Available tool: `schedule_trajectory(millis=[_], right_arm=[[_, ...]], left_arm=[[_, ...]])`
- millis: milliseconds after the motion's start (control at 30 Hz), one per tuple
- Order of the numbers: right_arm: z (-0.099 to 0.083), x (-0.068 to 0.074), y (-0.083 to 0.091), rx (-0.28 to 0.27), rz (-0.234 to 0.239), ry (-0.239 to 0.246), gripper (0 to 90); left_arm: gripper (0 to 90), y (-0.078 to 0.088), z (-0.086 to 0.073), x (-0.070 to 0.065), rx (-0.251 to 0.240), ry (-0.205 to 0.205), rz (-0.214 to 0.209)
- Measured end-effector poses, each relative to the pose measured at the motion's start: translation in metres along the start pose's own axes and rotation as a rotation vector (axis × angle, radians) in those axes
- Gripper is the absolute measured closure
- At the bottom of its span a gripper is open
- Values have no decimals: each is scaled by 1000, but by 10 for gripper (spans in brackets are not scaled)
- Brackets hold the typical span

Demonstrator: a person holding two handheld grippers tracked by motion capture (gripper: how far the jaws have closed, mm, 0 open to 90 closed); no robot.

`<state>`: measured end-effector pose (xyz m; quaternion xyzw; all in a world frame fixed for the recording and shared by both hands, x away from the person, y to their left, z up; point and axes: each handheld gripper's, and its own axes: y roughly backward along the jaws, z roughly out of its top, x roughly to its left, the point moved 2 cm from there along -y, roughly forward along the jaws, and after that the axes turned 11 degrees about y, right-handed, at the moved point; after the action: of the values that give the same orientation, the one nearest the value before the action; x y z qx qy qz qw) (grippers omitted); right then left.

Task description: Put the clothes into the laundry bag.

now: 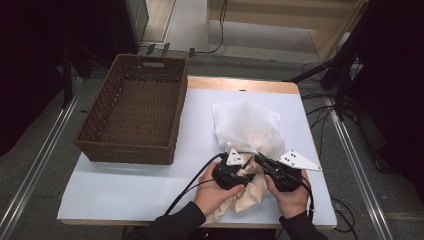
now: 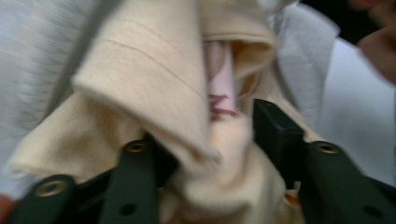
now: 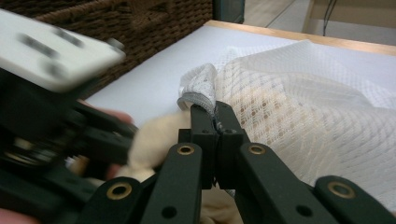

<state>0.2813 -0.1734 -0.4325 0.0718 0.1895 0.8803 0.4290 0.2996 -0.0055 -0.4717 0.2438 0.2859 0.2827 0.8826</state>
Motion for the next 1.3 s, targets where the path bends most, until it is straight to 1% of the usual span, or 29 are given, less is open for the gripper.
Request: schedule_trajectory(millis=[67, 133, 167, 200, 267, 333, 400, 433, 467, 500, 567, 633, 667, 700, 767, 800, 833, 867, 933, 967, 1000, 1033, 1067, 1100, 1133, 1167, 1233, 1267, 1300], right_arm=[[-2, -4, 1, 2, -6, -7, 900], [-2, -7, 2, 0, -11, -14, 900], [-2, -7, 2, 0, -11, -14, 900], [-2, -7, 2, -1, -11, -20, 900], [-2, -6, 2, 0, -12, -14, 900], [-2, -5, 2, 3, -11, -16, 900], [-3, -5, 0, 6, -11, -14, 900], [-3, -5, 0, 7, -10, -15, 900], [-3, -5, 0, 7, -10, -15, 900], [-3, -4, -2, 9, -8, -13, 900], [-4, -3, -3, 11, -7, -15, 900], [-5, -2, -5, 18, -2, -11, 900], [-6, -1, -6, 25, 0, -11, 900], [-7, 0, -7, 25, 3, -4, 900], [-7, 1, -7, 28, 7, -5, 900], [-7, 2, -7, 27, 9, -6, 900], [-7, 2, -7, 27, 9, -6, 900], [-6, 2, -7, 25, 10, -5, 900], [-6, 2, -6, 21, 11, -7, 900], [-6, 2, -6, 21, 11, -7, 900], [-5, 2, -5, 16, 13, -8, 900], [-4, 2, -5, 12, 17, -15, 900], [-3, 2, -4, 4, 24, -22, 900], [-3, 2, -4, 4, 24, -22, 900], [0, 3, -2, -12, 31, -21, 900], [2, 5, -1, -15, 32, -18, 900], [3, 6, 0, -18, 35, -13, 900], [2, 7, 0, -14, 37, -12, 900], [2, 7, 0, -12, 37, -11, 900]], left_arm=[[485, 19, 3, -2, -40, -20, 5], [428, 36, 5, -2, -64, -54, 29], [406, 36, 5, -2, -64, -54, 29], [376, 53, 4, 5, -79, -46, 50], [321, 61, -2, 20, -68, -9, 72], [264, 57, -12, 32, -20, 37, 56], [233, 52, -17, 35, -4, 51, 46], [233, 45, -25, 34, 19, 46, 22], [234, 45, -25, 34, 19, 46, 22], [239, 40, -26, 25, 35, 1, 9], [249, 37, -27, 21, 42, -10, 2], [289, 23, -32, 16, 107, -13, -10], [300, 21, -32, 15, 106, -21, -4], [341, 20, -31, 15, 114, -31, -17], [509, 18, -29, 13, 151, -35, -49], [610, 17, -29, 11, 159, -33, -57], [669, 17, -29, 11, 159, -33, -57], [715, 18, -27, 8, 149, -53, -37], [769, 19, -26, 6, 144, -57, -32], [769, 20, -24, 4, 137, -72, -29], [789, 25, -19, -2, 93, -62, -57], [792, 25, -19, -2, 93, -62, -57], [795, 30, -13, -10, 52, -73, -81], [796, 30, -13, -10, 52, -73, -81], [796, 31, -7, -18, 5, -94, -107], [795, 28, -6, -20, -3, -92, -109], [791, 24, -5, -20, 6, -82, -101], [786, 11, -5, -15, 30, -41, -49], [783, 3, -6, -9, 48, -16, -25]])
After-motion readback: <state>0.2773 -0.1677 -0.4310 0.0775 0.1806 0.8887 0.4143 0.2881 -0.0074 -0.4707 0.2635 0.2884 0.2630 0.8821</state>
